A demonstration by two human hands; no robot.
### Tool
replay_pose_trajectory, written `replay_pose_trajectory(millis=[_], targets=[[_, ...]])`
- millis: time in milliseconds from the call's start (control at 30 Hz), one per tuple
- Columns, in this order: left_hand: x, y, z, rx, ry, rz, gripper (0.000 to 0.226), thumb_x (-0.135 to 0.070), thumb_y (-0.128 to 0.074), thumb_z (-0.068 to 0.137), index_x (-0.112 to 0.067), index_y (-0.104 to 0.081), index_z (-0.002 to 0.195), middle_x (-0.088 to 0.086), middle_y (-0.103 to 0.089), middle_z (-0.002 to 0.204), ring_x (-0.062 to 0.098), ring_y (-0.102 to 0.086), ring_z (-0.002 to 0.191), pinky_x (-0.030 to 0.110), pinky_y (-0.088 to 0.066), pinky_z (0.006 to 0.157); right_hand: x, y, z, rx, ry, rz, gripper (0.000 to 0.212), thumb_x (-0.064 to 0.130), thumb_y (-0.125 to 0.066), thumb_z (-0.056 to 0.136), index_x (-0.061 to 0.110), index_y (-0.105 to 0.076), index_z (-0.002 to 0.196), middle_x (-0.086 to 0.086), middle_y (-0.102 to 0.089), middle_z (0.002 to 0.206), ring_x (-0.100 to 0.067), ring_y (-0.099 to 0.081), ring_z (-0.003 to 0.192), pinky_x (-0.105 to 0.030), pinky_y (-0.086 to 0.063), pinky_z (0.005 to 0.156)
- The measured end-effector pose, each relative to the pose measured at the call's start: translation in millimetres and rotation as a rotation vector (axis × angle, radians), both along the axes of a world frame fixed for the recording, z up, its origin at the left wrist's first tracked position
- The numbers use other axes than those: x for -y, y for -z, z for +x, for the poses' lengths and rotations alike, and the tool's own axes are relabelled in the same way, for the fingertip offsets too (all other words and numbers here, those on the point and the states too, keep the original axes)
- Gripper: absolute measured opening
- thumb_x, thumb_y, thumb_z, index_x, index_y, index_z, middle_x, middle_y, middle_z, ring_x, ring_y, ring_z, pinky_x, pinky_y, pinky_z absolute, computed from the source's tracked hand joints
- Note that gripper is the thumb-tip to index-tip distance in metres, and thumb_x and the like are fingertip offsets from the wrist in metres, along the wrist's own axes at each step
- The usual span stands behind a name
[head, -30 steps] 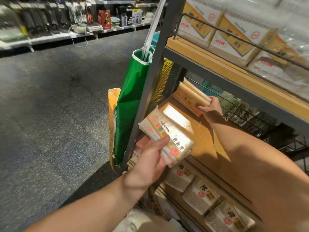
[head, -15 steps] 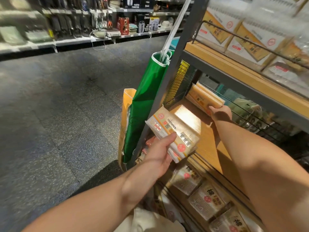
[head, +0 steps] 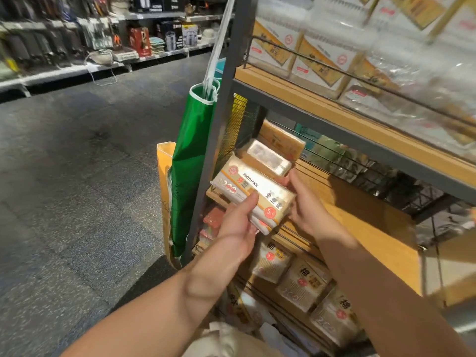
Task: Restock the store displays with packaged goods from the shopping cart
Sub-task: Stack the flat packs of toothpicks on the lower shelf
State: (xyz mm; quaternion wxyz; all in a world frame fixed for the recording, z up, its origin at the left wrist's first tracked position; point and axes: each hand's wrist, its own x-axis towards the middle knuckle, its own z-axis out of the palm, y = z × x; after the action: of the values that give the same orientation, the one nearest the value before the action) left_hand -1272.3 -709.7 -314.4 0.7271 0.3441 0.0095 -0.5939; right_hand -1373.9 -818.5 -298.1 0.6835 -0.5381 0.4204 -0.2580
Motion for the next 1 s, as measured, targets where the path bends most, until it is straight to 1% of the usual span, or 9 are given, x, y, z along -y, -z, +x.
replay_pose_trajectory(millis=[167, 300, 367, 433, 567, 733, 833, 900, 1000], targets=[[12, -9, -3, 0.058, -0.009, 0.009, 0.026, -0.023, -0.06, 0.096, -0.013, -0.062, 0.12, 0.007, -0.076, 0.098, 0.02, -0.073, 0.086, 0.036, -0.055, 0.078, -17, -5, -16, 0.189, -0.069, 0.156, 0.072, 0.059, -0.038, 0.085, 0.013, -0.051, 0.139, -0.013, -0.064, 0.131, -0.029, -0.06, 0.123, -0.049, -0.046, 0.104], [18, -11, -1, 0.068, -0.007, -0.031, 0.024, -0.025, -0.058, 0.097, -0.015, -0.062, 0.119, 0.006, -0.076, 0.097, 0.02, -0.073, 0.089, 0.042, -0.053, 0.092, -18, -5, -18, 0.099, -0.06, 0.044, 0.052, 0.025, -0.06, 0.085, 0.004, -0.052, 0.132, -0.014, -0.071, 0.114, -0.028, -0.069, 0.105, -0.04, -0.059, 0.086], [19, -15, 1, 0.15, 0.041, -0.041, 0.026, -0.023, -0.057, 0.097, -0.015, -0.061, 0.121, 0.004, -0.076, 0.097, 0.016, -0.073, 0.086, 0.036, -0.055, 0.087, -14, -5, -17, 0.11, -0.044, 0.02, 0.049, 0.018, -0.065, 0.08, 0.004, -0.056, 0.126, -0.015, -0.072, 0.11, -0.028, -0.07, 0.101, -0.042, -0.06, 0.082], [20, -17, 11, 0.324, 0.089, -0.019, 0.038, -0.025, -0.061, 0.094, -0.012, -0.056, 0.13, 0.003, -0.074, 0.106, 0.01, -0.072, 0.089, 0.025, -0.056, 0.078, -5, -7, -19, 0.143, 0.013, -0.005, 0.044, 0.018, -0.066, 0.078, 0.006, -0.057, 0.12, -0.012, -0.074, 0.106, -0.026, -0.071, 0.099, -0.04, -0.06, 0.079], [19, -31, 47, 0.635, 0.084, 0.005, 0.101, -0.045, -0.078, 0.073, -0.021, -0.023, 0.154, 0.005, -0.039, 0.154, 0.019, -0.048, 0.134, 0.046, -0.037, 0.113, 26, -2, -29, 0.063, 0.068, -0.076, 0.044, 0.014, -0.066, 0.084, -0.001, -0.054, 0.124, -0.018, -0.071, 0.112, -0.028, -0.071, 0.101, -0.043, -0.059, 0.087], [34, -45, 73, 1.277, 0.147, 0.015, 0.061, -0.031, -0.063, 0.094, -0.02, -0.038, 0.149, -0.012, -0.042, 0.137, 0.005, -0.043, 0.123, 0.029, -0.036, 0.105, 45, 16, -21, -0.108, 0.006, -0.144, 0.031, 0.002, -0.064, 0.09, 0.007, -0.059, 0.12, -0.01, -0.074, 0.102, -0.022, -0.073, 0.091, -0.037, -0.059, 0.08], [55, -43, 88, 1.636, 0.346, 0.03, 0.061, -0.039, -0.065, 0.091, -0.018, -0.045, 0.145, -0.001, -0.046, 0.146, 0.017, -0.04, 0.136, 0.042, -0.034, 0.114, 46, 22, -11, -0.104, -0.075, -0.179, 0.036, -0.007, -0.065, 0.086, 0.013, -0.061, 0.115, -0.012, -0.072, 0.103, -0.021, -0.073, 0.089, -0.027, -0.059, 0.071], [68, -42, 94, 1.737, 0.531, 0.08, 0.065, -0.048, -0.067, 0.088, -0.02, -0.048, 0.144, 0.001, -0.048, 0.147, 0.019, -0.046, 0.133, 0.043, -0.039, 0.111, 47, 22, -9, -0.078, -0.12, -0.165, 0.039, -0.006, -0.065, 0.085, 0.013, -0.061, 0.118, -0.012, -0.072, 0.107, -0.025, -0.072, 0.096, -0.028, -0.059, 0.075], [80, -41, 98, 1.754, 0.788, 0.091, 0.069, -0.048, -0.073, 0.083, -0.02, -0.051, 0.142, -0.005, -0.059, 0.132, 0.011, -0.06, 0.109, 0.023, -0.049, 0.087, 53, 20, -14, 0.026, -0.24, -0.081, 0.044, 0.01, -0.069, 0.084, 0.009, -0.057, 0.125, -0.012, -0.07, 0.114, -0.027, -0.069, 0.105, -0.03, -0.058, 0.082]])
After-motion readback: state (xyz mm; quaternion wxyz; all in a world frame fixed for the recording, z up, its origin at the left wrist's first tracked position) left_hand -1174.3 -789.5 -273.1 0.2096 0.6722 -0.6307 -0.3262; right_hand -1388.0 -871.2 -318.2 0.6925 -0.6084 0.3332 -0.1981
